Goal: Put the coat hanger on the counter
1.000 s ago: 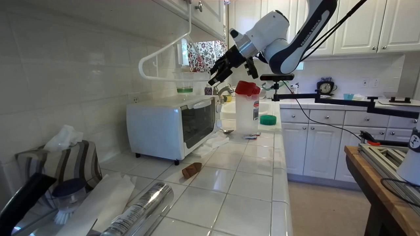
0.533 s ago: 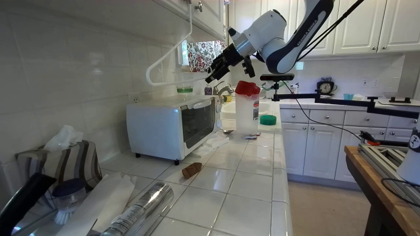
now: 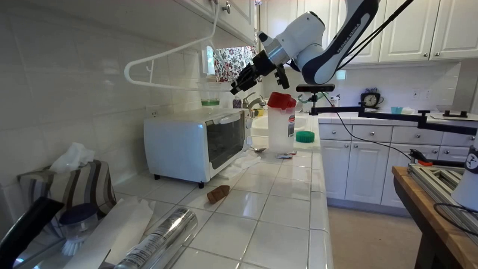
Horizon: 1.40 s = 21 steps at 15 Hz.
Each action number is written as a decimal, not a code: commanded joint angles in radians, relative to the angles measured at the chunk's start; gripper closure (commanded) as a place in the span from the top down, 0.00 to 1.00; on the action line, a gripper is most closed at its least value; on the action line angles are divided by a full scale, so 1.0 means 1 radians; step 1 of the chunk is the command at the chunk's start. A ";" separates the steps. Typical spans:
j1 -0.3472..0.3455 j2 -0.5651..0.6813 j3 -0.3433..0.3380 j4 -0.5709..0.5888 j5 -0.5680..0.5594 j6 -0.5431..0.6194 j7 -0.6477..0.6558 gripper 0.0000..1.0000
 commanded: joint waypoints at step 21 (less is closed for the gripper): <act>-0.095 -0.142 0.074 -0.086 -0.047 0.095 0.060 0.03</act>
